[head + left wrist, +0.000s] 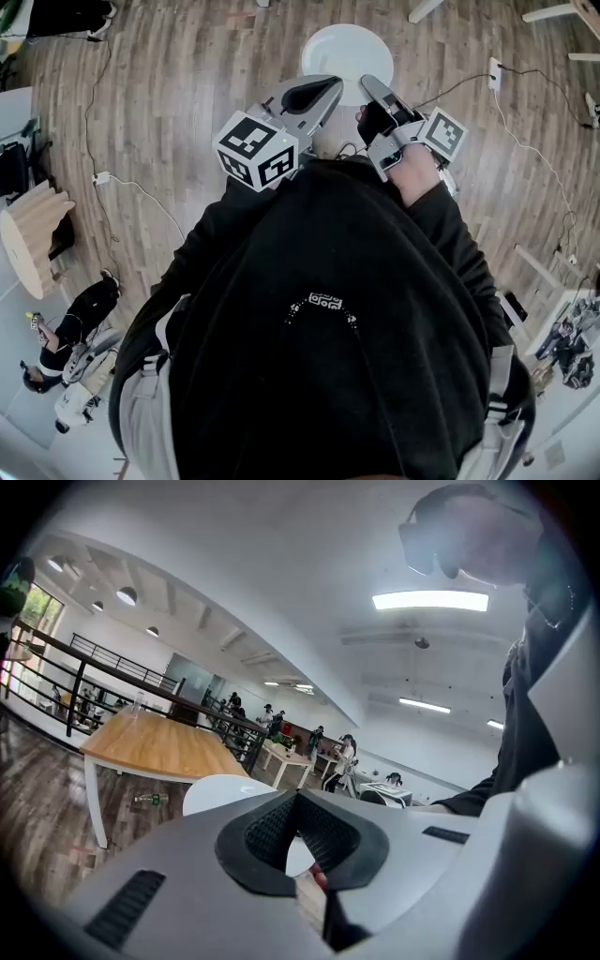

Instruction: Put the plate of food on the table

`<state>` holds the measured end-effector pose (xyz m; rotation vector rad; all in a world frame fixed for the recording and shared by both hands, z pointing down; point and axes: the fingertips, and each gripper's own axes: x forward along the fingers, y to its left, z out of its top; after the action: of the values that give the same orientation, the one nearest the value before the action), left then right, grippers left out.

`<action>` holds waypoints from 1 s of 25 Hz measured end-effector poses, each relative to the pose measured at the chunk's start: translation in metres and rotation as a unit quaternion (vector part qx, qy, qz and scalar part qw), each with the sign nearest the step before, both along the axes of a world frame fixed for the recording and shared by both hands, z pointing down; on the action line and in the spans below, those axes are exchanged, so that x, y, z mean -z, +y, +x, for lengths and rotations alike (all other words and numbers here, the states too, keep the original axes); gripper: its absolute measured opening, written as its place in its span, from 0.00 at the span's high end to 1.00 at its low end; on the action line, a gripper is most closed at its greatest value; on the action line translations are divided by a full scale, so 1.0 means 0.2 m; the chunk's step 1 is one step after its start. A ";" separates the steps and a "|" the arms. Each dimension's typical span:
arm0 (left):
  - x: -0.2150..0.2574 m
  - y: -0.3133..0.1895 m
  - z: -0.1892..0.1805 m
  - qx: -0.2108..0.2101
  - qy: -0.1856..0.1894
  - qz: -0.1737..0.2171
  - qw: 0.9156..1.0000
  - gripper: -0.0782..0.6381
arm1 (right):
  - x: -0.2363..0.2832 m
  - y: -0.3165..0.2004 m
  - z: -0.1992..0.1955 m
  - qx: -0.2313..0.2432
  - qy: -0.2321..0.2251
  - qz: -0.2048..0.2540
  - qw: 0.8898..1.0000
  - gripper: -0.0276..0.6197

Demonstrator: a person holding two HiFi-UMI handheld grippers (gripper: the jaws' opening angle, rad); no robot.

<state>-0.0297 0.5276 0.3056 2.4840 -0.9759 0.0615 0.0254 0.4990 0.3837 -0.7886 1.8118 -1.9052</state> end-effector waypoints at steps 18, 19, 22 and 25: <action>-0.05 -0.04 0.35 -0.023 -0.007 -0.016 1.000 0.88 | -0.02 -0.07 0.32 -0.022 -0.028 0.002 0.999 0.91; -0.05 -0.04 0.35 -0.022 -0.004 -0.017 1.000 0.88 | -0.02 -0.07 0.33 -0.023 -0.028 0.002 0.999 0.91; -0.06 -0.04 0.36 -0.019 -0.002 -0.018 1.000 0.88 | -0.02 -0.07 0.36 -0.024 -0.029 0.006 0.999 0.91; -0.06 -0.06 0.40 -0.022 -0.005 -0.016 1.000 0.88 | -0.02 -0.09 0.38 -0.027 -0.036 0.005 0.999 0.91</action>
<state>0.0495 0.5159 0.3168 2.4783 -0.9173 0.1041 0.1017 0.4807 0.3872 -0.7494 1.7390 -1.8642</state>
